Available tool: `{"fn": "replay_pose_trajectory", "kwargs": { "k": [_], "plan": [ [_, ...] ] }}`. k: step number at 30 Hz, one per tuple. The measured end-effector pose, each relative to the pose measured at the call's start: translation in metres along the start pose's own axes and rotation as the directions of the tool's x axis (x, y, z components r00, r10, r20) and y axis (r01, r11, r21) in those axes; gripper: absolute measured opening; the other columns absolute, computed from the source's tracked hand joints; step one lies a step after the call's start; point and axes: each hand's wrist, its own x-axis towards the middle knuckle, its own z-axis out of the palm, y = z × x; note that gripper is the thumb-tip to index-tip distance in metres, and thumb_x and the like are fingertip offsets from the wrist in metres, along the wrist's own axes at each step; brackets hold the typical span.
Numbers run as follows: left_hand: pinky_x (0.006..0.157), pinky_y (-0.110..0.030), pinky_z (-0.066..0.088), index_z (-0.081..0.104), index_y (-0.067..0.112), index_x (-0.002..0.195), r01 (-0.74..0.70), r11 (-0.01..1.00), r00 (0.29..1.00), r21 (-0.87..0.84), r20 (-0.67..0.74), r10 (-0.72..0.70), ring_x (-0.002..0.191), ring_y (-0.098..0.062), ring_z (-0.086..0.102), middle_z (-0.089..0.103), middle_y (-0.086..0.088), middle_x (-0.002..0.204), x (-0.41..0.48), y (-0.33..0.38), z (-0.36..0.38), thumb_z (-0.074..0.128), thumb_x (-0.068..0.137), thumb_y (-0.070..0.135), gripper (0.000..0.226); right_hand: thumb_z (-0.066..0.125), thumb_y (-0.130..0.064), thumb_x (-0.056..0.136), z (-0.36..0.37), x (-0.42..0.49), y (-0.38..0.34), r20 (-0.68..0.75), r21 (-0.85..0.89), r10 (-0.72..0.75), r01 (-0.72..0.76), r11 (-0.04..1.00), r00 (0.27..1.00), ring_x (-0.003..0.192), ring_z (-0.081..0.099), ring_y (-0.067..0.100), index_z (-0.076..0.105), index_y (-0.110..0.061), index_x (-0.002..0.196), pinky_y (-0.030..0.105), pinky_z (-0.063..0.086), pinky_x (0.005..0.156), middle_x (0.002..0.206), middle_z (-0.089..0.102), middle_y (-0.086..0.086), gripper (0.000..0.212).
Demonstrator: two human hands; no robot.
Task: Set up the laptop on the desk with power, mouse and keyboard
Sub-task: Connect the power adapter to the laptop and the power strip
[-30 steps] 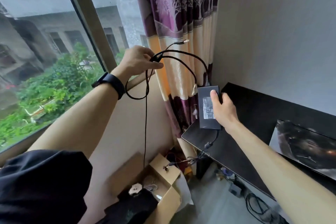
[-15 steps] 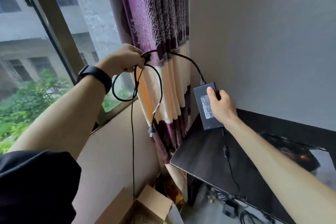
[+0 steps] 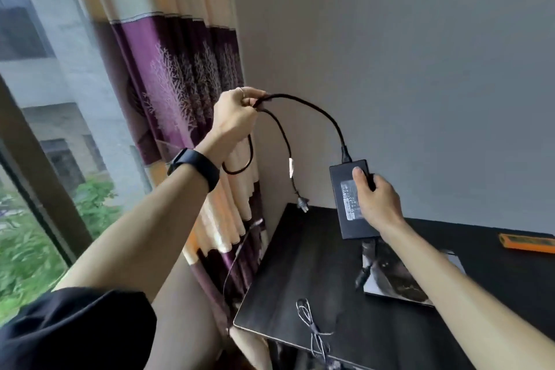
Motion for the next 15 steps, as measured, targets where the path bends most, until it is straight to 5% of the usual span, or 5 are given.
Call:
{"fn": "replay_pose_trajectory", "kwargs": {
  "k": [7,12,15],
  "plan": [
    [0.057,-0.02,0.043,0.075,0.015,0.101,0.041,0.989,0.996,-0.145,0.084,-0.029,0.063,-0.007,0.049,0.062,0.01,0.069,-0.02,0.037,0.111,0.056,0.077,-0.009,0.038,0.042,-0.063,0.098,-0.11,0.015,0.033,-0.103,0.013,0.031,-0.03,0.999,0.994,0.069,0.055,0.021,0.051,-0.017,0.078,0.032,0.039,0.057,0.075,0.057,0.002,0.051],
    [0.045,-0.011,0.035,0.071,0.017,0.09,0.128,0.95,0.99,-0.283,0.1,-0.104,0.06,-0.005,0.051,0.061,0.011,0.072,-0.056,0.079,0.191,0.048,0.081,-0.009,0.036,0.047,-0.06,0.098,-0.199,0.029,0.049,-0.156,0.151,0.064,-0.04,0.988,0.986,0.063,0.045,0.017,0.042,-0.018,0.069,0.032,0.037,0.061,0.066,0.046,-0.003,0.051],
    [0.044,-0.006,0.034,0.063,0.013,0.083,0.174,0.931,0.969,-0.321,0.225,-0.103,0.072,-0.01,0.056,0.063,0.004,0.081,-0.087,0.097,0.238,0.049,0.083,-0.011,0.028,0.047,-0.06,0.097,-0.236,0.05,0.051,-0.18,0.242,0.091,-0.046,0.969,0.979,0.065,0.042,0.018,0.036,-0.02,0.068,0.033,0.037,0.065,0.066,0.041,-0.003,0.051]
  ]
}}
